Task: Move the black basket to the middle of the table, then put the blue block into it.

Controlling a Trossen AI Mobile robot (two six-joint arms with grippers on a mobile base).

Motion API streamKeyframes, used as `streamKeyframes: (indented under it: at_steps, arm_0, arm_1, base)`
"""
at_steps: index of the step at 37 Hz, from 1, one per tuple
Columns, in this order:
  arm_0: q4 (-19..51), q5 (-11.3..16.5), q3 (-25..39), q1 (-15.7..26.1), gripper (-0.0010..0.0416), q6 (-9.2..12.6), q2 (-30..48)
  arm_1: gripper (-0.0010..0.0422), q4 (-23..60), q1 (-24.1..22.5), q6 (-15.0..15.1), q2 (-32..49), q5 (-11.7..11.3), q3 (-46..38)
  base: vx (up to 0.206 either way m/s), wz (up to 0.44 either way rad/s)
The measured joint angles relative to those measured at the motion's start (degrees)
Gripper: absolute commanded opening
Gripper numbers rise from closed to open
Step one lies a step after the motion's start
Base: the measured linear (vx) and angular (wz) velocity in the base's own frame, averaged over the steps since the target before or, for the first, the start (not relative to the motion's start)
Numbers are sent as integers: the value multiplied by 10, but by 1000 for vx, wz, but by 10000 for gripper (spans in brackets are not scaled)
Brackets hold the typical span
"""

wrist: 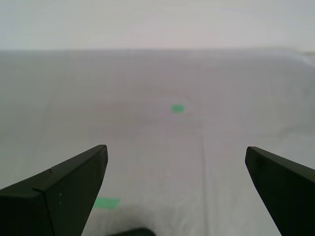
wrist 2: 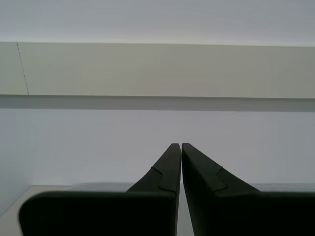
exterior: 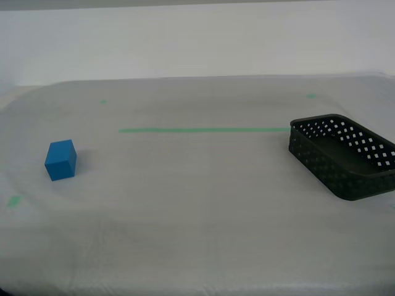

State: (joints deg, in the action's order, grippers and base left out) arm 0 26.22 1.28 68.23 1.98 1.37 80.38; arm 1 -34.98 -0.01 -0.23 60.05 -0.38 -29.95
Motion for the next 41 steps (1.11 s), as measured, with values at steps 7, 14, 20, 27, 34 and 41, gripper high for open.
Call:
streamKeyframes:
  at_steps: [7,14,20,27,34,41]
  arm_0:
    - [-49,0,0,-1,394,0,-31]
    - [-73,0,0,0,394,-5,-49]
    - [-80,0,0,-1,394,-12,-50]
    - [-73,0,0,0,394,-16,-50]
    - [-55,0,0,-1,394,-18,-50]
    - [-54,0,0,-1,394,-27,-50]
  arm_1:
    - [0,0,0,0,0,0,0]
    - [0,0,0,0,0,0,0]
    - [0,0,0,0,0,0,0]
    - [0,0,0,0,0,0,0]
    - [0,0,0,0,0,0,0]
    - [0,0,0,0,0,0,0]
  base:
    - [0,0]
    - [0,0]
    - [0,0]
    - [0,0]
    - [0,0]
    - [0,0]
